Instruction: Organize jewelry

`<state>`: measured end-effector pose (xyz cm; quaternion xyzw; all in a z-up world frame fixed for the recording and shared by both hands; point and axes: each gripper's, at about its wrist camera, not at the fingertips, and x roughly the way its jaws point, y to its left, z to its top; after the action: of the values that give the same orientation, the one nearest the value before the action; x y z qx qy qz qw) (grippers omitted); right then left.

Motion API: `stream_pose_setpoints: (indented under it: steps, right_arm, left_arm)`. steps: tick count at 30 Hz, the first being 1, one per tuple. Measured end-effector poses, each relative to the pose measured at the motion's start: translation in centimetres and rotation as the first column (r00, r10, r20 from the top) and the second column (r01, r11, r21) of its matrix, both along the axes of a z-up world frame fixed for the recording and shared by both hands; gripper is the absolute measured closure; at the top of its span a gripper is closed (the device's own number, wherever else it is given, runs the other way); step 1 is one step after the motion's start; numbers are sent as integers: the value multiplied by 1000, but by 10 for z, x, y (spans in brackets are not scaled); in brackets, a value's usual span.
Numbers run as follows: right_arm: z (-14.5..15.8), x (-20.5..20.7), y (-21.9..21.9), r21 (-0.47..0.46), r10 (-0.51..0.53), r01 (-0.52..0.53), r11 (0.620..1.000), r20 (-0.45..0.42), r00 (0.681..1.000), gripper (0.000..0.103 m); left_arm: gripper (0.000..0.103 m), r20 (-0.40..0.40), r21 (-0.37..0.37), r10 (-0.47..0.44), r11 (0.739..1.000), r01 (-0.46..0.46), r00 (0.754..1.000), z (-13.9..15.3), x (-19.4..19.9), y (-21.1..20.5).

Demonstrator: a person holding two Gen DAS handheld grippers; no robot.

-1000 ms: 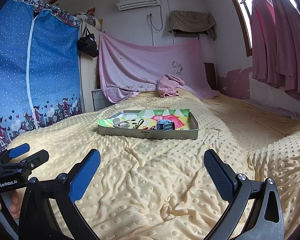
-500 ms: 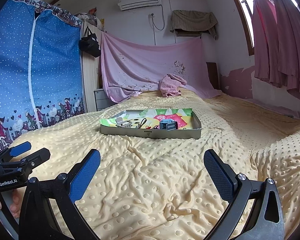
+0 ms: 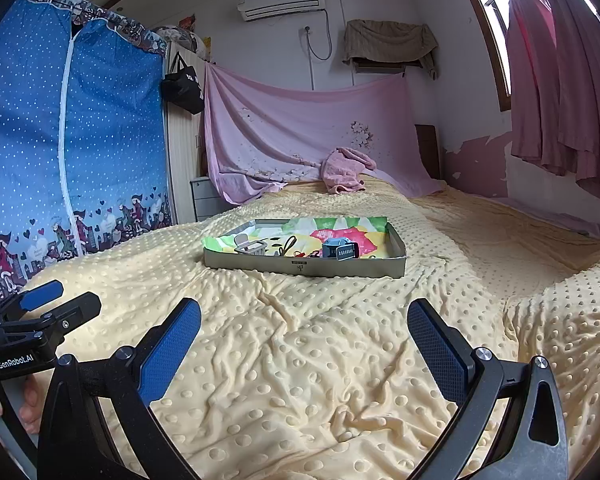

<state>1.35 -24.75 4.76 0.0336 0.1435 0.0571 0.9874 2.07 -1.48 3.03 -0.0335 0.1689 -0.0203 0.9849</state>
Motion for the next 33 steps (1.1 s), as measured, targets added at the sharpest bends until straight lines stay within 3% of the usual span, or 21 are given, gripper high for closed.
stream_pose_setpoints:
  steps: [33]
  right_arm:
    - [0, 1, 1, 2, -1, 1, 1000, -1, 1000, 1]
  left_arm:
    - [0, 9, 1, 2, 1000, -2, 1000, 3, 0, 0]
